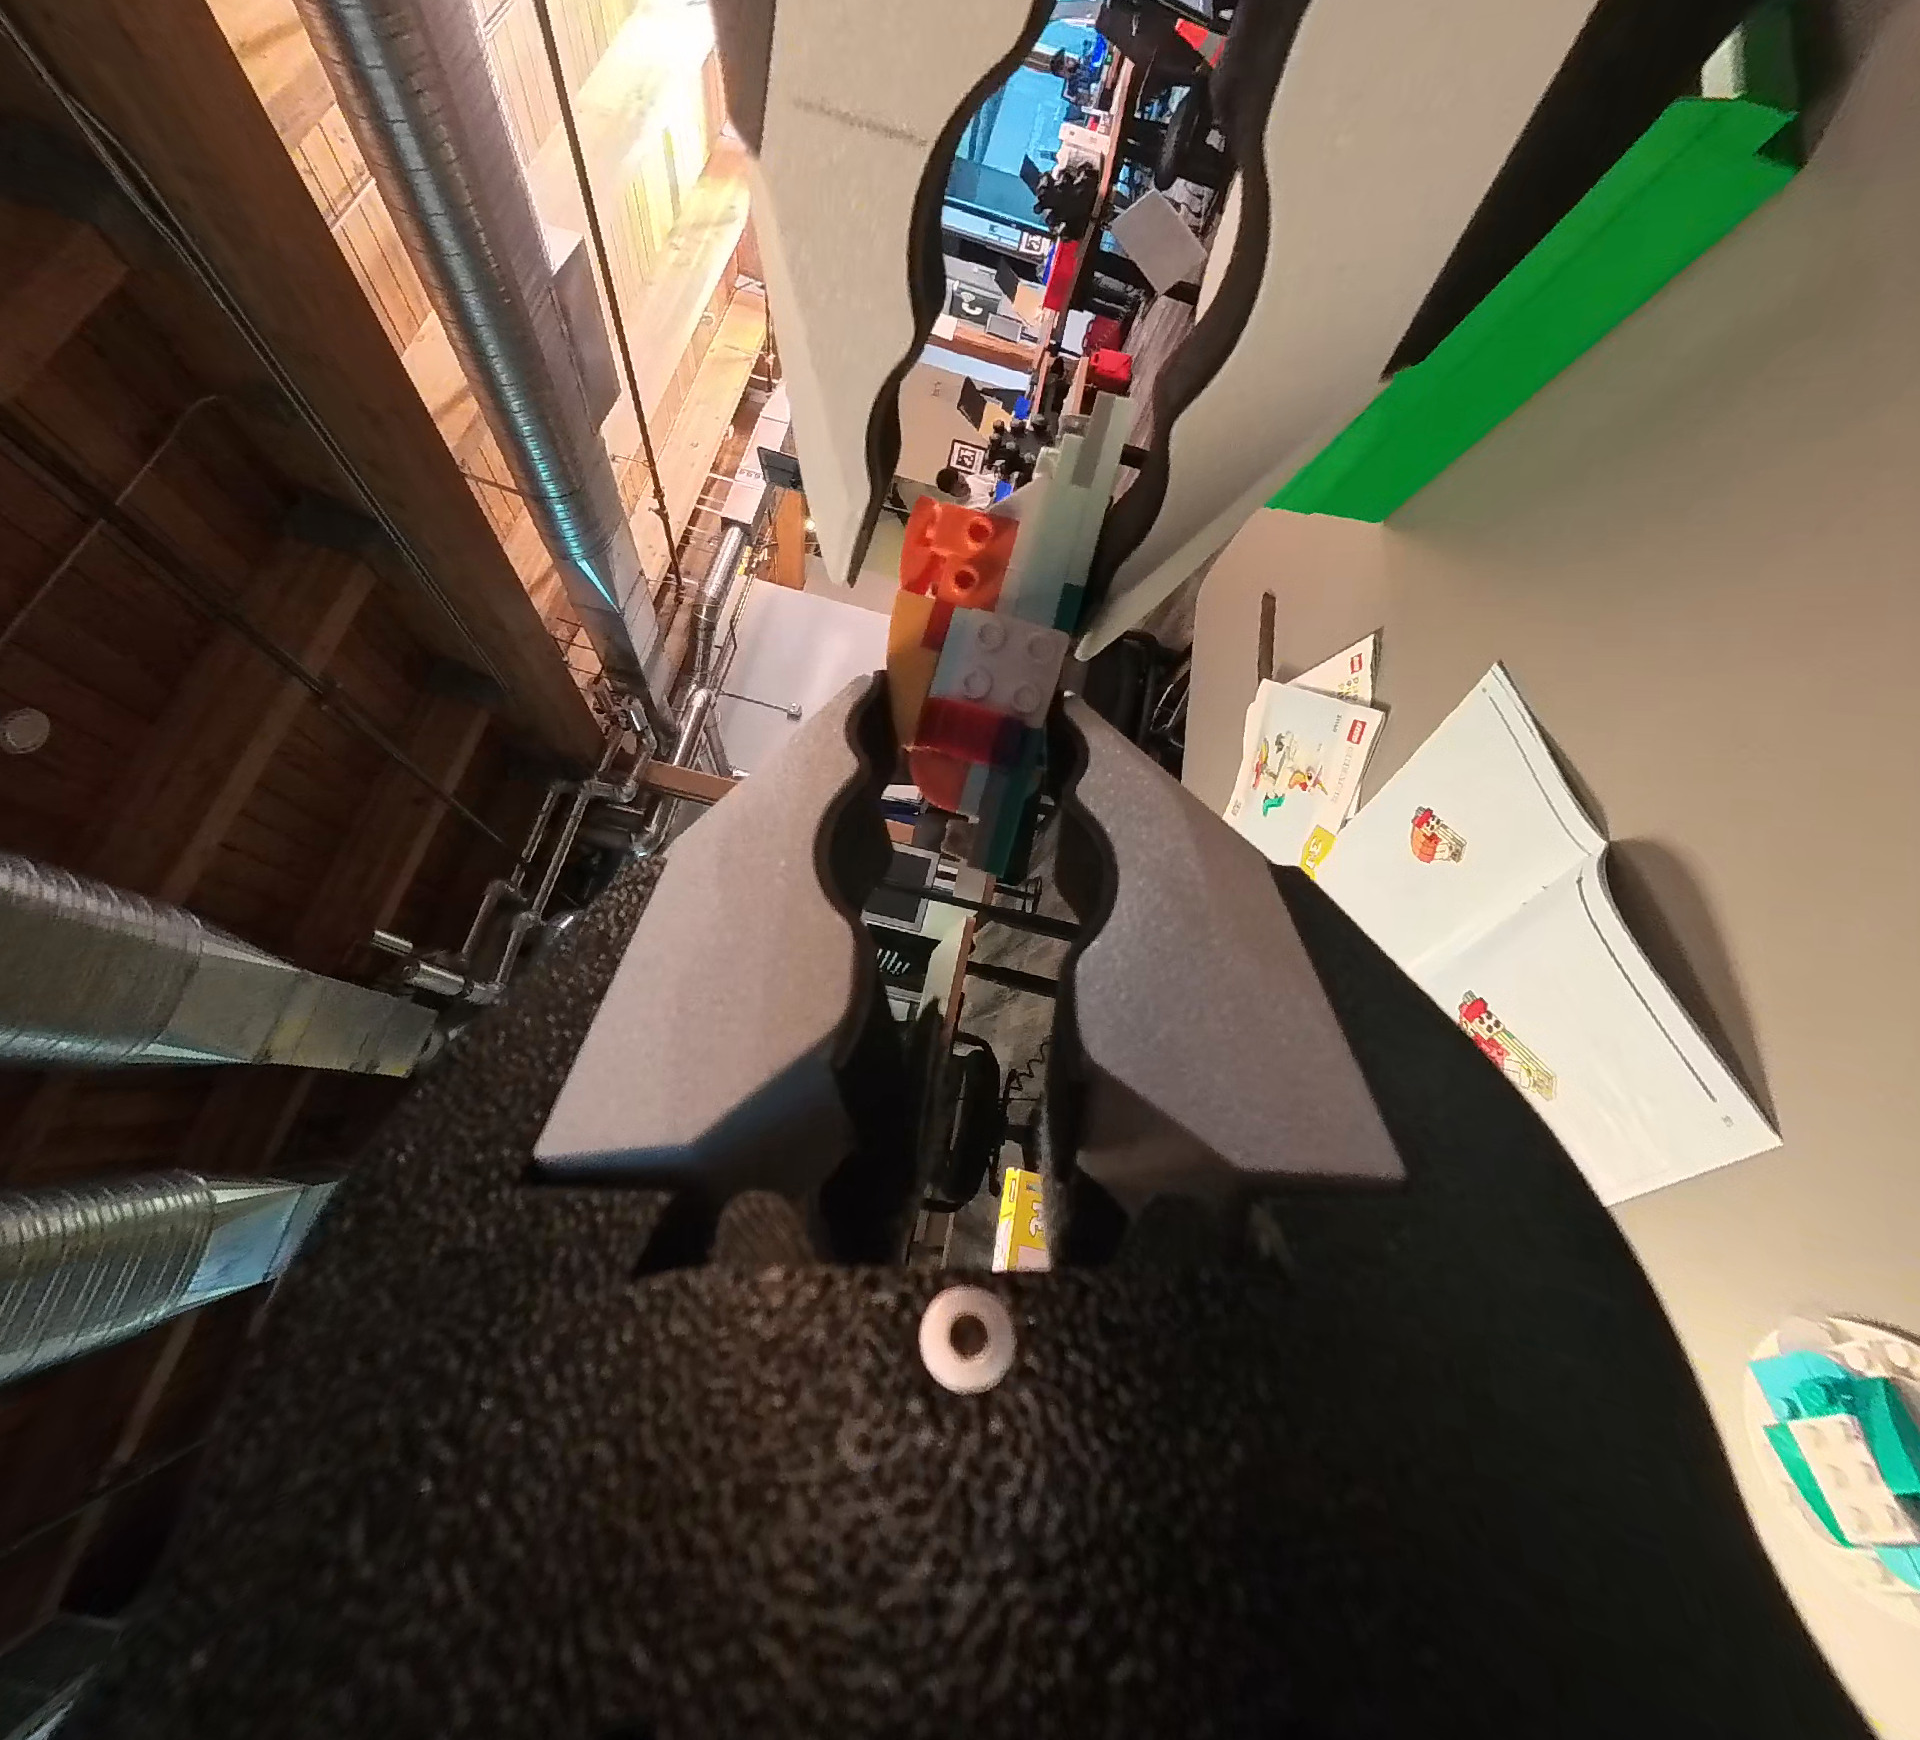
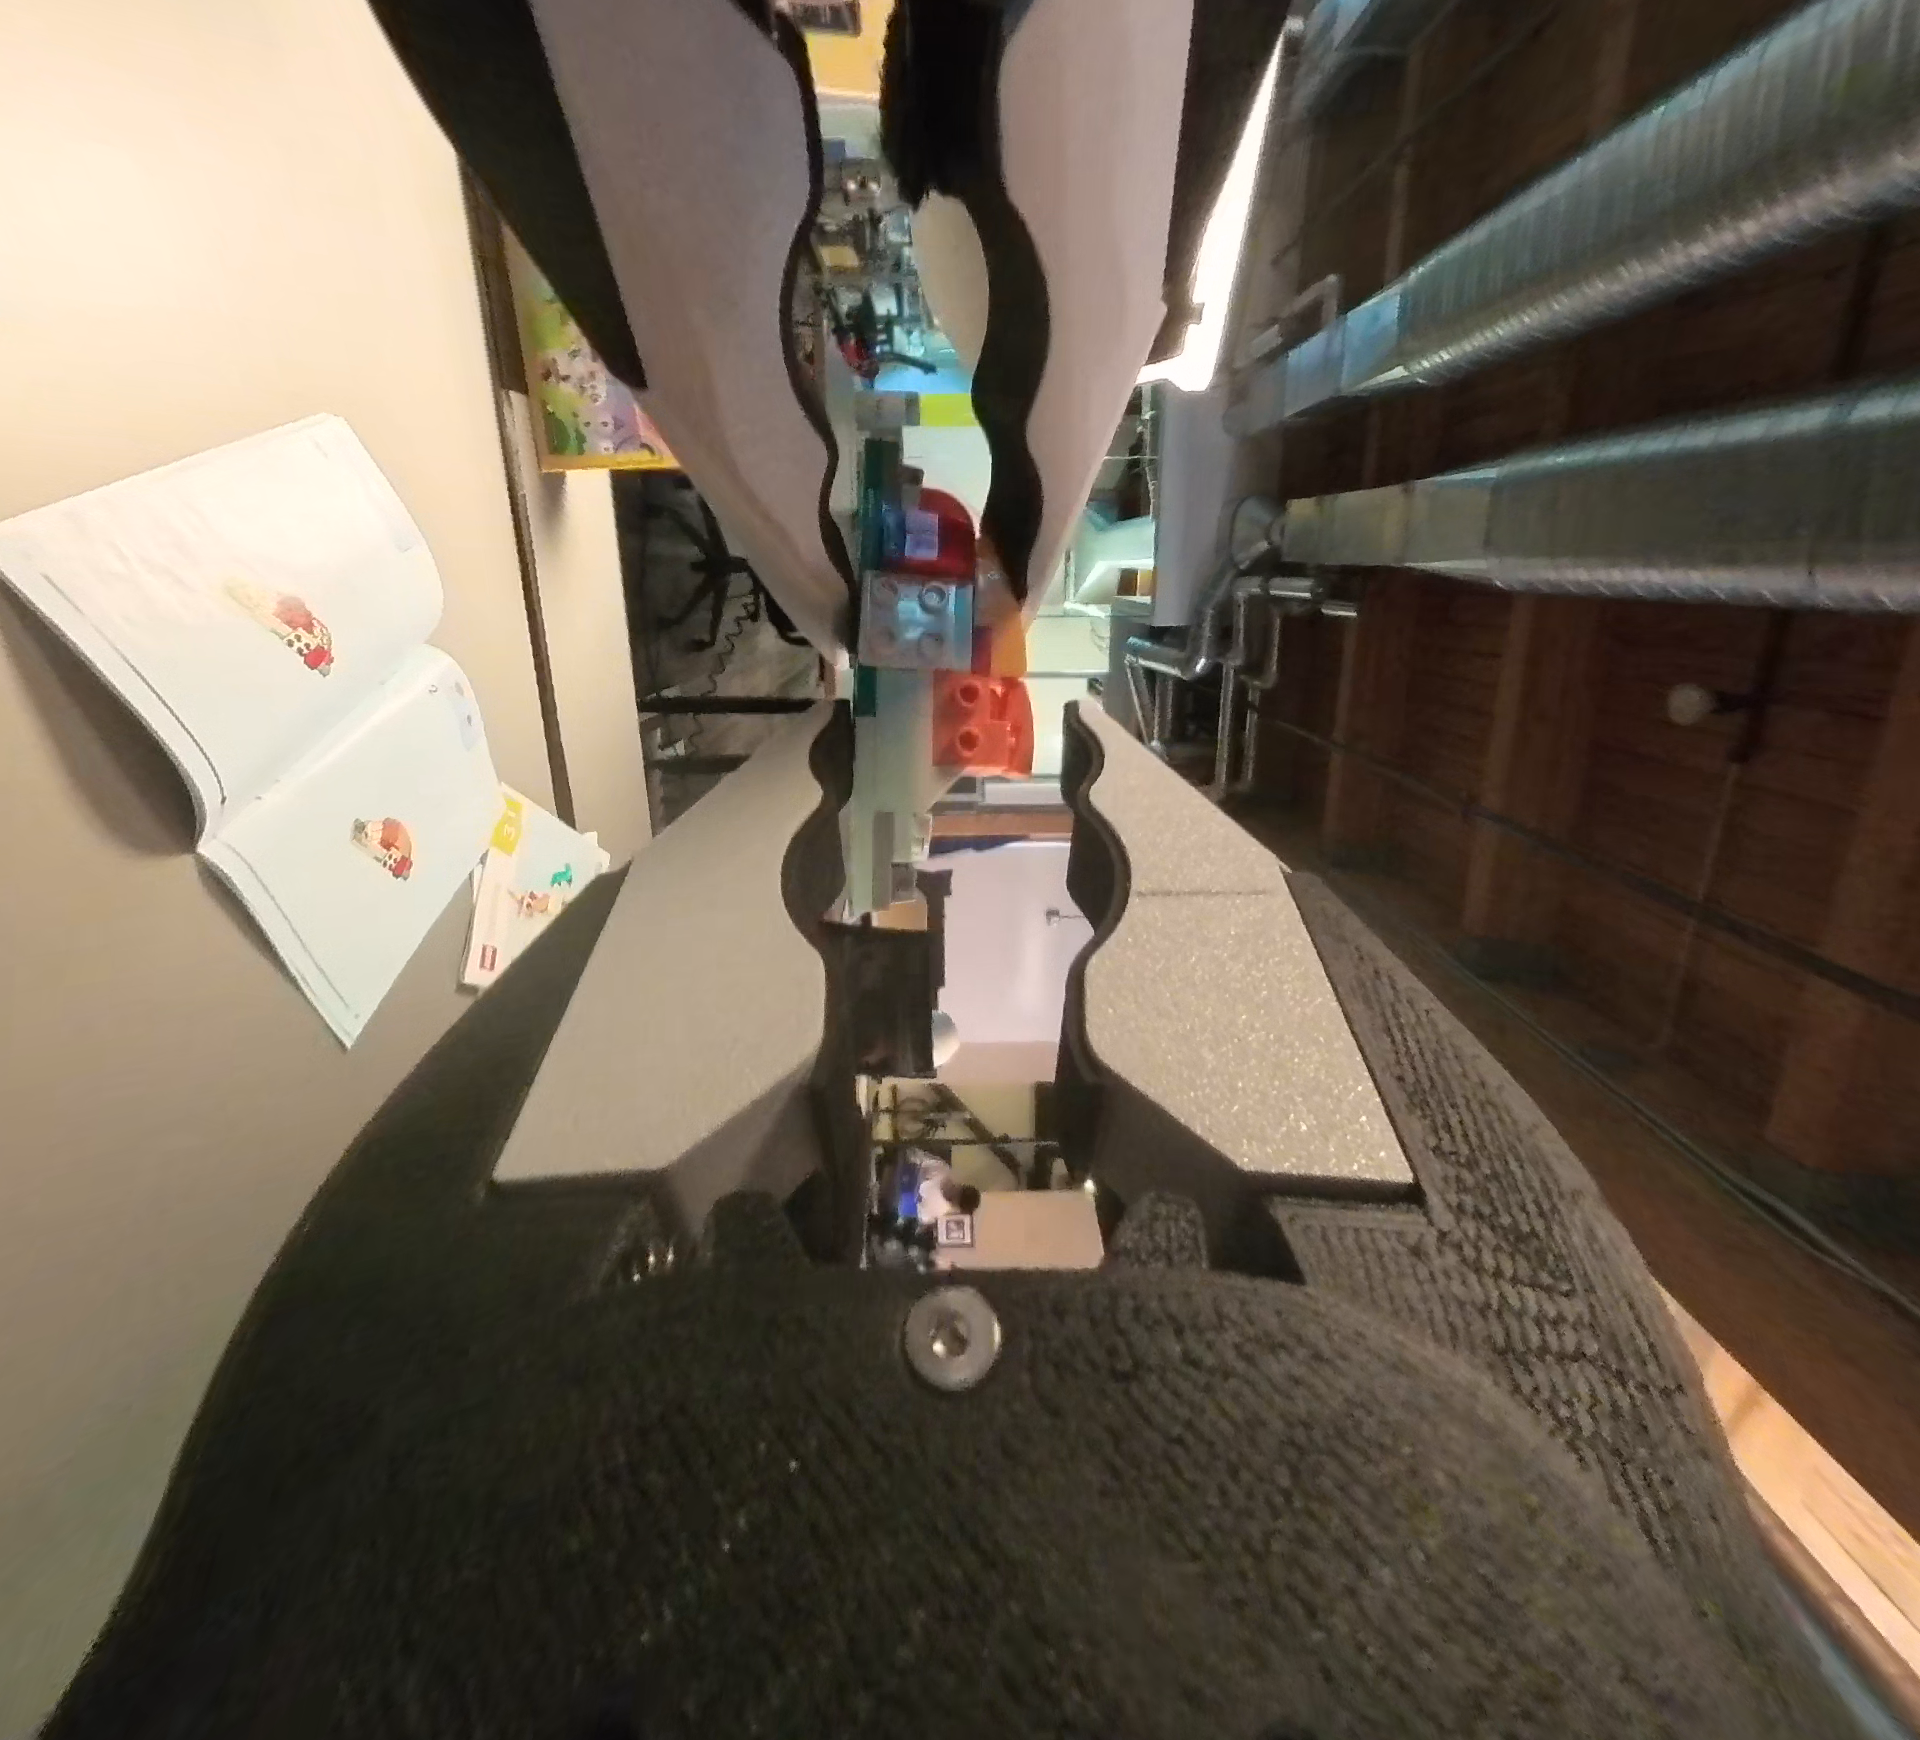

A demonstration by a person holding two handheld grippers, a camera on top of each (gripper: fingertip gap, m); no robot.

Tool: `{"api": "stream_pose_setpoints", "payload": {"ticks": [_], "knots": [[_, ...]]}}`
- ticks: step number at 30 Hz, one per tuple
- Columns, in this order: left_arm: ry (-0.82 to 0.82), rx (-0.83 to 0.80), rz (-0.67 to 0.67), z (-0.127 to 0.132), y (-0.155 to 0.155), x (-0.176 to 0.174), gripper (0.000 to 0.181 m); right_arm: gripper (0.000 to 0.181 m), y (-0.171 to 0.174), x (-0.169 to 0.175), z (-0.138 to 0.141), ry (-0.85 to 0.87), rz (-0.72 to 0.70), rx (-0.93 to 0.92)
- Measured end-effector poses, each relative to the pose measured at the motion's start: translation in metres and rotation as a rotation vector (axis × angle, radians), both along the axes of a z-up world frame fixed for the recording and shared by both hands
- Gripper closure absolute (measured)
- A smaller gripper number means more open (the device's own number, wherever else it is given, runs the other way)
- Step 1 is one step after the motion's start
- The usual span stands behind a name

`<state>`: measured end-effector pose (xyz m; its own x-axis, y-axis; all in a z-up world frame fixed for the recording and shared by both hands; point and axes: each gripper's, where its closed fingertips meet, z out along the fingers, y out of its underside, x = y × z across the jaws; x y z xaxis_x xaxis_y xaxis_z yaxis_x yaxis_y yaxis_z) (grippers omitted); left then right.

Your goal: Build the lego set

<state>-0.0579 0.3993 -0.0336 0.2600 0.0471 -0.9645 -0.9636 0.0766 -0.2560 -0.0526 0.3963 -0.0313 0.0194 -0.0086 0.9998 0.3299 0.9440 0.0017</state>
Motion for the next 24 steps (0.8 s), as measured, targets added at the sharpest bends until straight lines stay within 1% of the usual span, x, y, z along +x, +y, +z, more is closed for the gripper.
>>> {"api": "stream_pose_setpoints", "payload": {"ticks": [15, 24], "knots": [[0.001, -0.004, -0.013, -0.0004, -0.0002, 0.0029, 0.156, 0.148, 0.0011, 0.0022, -0.0042, -0.044, -0.024, -0.012], [-0.006, -0.015, -0.021, -0.0012, -0.0016, 0.0031, 0.156, 0.148, -0.0013, 0.0030, -0.0055, -0.090, -0.016, 0.044]]}}
